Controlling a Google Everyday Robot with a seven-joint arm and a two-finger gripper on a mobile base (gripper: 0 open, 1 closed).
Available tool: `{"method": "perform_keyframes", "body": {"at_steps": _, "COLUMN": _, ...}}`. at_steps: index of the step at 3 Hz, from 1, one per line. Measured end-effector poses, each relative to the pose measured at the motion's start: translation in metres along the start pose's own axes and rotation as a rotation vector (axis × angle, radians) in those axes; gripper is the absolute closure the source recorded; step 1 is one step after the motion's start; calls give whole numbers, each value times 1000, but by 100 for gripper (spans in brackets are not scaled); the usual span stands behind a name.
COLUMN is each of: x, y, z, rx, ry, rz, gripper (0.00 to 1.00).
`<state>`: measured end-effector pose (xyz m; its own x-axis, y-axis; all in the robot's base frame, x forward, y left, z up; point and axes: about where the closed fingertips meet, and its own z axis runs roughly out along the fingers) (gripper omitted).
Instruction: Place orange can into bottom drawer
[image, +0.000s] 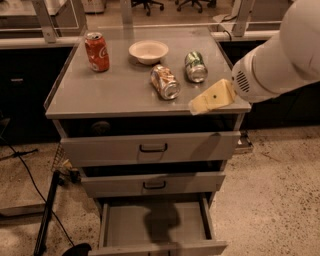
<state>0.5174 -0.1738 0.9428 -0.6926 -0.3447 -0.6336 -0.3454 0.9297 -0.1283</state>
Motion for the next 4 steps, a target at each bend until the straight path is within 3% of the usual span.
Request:
{"method": "perform_keyframes", "body": {"at_steps": 1, "x": -9, "y": 20, "z": 20, "rx": -21, "ry": -43, "rz": 29, "gripper": 0}}
{"method": "perform_keyframes", "body": {"at_steps": 2, "x": -25, "y": 38, "z": 43, "rx": -51, "ry": -119, "rz": 19, "gripper": 0}}
{"method": "perform_keyframes", "body": {"at_steps": 4, "x": -48, "y": 47, "z": 81, "rx": -40, "ry": -194, "rz": -23, "gripper": 0}}
